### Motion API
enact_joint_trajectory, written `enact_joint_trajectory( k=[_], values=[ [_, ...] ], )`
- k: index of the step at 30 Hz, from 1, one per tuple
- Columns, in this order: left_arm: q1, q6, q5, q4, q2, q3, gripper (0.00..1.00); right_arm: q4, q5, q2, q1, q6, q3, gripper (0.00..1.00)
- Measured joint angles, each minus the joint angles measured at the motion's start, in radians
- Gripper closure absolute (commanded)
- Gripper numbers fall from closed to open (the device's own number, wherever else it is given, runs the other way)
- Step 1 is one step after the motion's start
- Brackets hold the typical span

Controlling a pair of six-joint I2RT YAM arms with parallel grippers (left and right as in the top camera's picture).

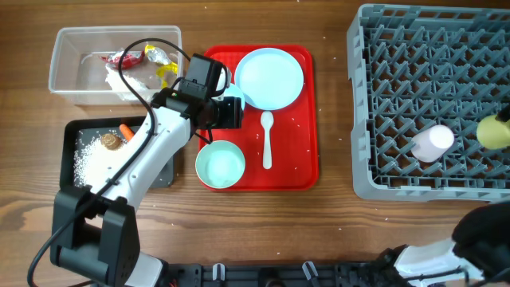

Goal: Sort waste into correct bins and load items into the dishwasher rack
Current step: 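Place the yellow cup in the dish rack with right gripper, then reach right gripper to the light-blue plate on the red tray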

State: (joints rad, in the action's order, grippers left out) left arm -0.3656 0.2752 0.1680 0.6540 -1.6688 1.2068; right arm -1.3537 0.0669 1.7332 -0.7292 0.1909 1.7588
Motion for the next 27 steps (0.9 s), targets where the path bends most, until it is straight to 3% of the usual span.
enact_joint_trajectory(
  k=[14,17,18,27],
  values=[
    [0.000,0.000,0.000,-0.008,0.000,0.000,0.35,0.004,-0.024,0.228,-0.001,0.003,0.000,0.57],
    [0.000,0.000,0.000,-0.008,0.000,0.000,0.35,0.004,-0.026,0.248,-0.001,0.003,0.000,0.21],
    [0.000,0.000,0.000,-0.008,0.000,0.000,0.35,0.004,-0.027,0.249,-0.001,0.008,0.000,0.16],
    [0.000,0.000,0.000,-0.008,0.000,-0.001,0.35,0.003,-0.023,0.249,-0.001,0.014,0.000,0.04]
  ],
)
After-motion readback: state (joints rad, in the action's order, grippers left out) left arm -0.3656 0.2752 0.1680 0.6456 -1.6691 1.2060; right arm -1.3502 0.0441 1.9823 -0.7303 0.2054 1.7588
